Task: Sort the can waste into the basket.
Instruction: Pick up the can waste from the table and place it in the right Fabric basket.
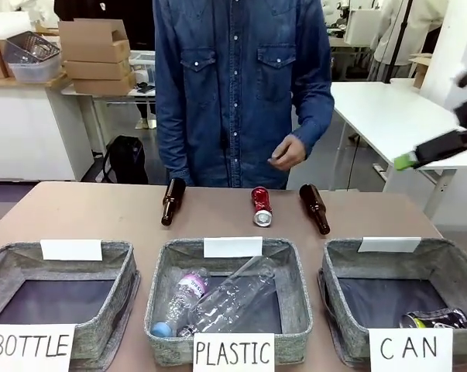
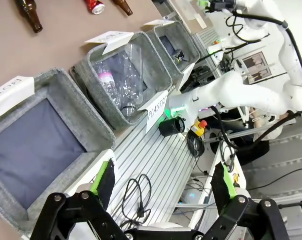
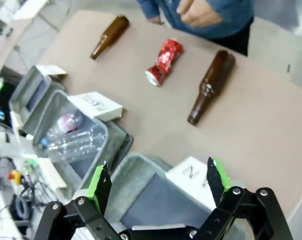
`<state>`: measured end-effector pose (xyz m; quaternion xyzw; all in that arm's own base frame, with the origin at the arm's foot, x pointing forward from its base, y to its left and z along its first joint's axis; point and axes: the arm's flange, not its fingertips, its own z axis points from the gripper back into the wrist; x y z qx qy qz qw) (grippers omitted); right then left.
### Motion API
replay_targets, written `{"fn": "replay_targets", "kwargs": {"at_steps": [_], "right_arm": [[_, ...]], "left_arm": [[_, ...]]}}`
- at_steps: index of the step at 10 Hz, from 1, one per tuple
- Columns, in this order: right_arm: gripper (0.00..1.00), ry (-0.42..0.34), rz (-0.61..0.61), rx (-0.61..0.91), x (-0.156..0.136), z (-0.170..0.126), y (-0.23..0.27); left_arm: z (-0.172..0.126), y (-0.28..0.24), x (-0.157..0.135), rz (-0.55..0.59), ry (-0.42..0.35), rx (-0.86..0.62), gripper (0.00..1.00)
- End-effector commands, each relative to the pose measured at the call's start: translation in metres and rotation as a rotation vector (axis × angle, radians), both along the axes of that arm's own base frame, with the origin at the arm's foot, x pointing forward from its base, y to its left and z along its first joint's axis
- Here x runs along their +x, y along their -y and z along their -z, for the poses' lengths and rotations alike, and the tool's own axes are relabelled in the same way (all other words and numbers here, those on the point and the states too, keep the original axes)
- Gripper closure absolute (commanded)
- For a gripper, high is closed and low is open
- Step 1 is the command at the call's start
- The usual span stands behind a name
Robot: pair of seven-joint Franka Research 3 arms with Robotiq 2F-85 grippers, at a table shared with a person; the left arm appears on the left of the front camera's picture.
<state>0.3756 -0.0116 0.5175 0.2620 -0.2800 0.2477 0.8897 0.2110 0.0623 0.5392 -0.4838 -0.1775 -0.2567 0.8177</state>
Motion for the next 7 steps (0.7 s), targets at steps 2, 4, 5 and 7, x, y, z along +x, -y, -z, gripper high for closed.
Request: {"fn": "replay_targets", "kwargs": {"at_steps": [2,4,5,7], "right_arm": [[0.0,0.002,-0.076,-0.049,0.038,-0.021,-0.017],[0.0,0.047,0.027,0.118,-0.047,-0.005,0.086],[0.0,0.054,0.118,0.133,-0.076,0.002,0.108],[0.0,0.027,0.212,0.154,-0.089,0.015,0.122]], "left_arm": [[-0.001,-0.001,0.0,0.015,0.019,-0.005,0.0],[-0.001,-0.001,0.0,0.015,0.019,-0.005,0.0],[-0.001,-0.001,0.0,0.015,0.019,-0.005,0.0],[-0.001,-0.001,0.0,0.015,0.019,-0.005,0.0]]}}
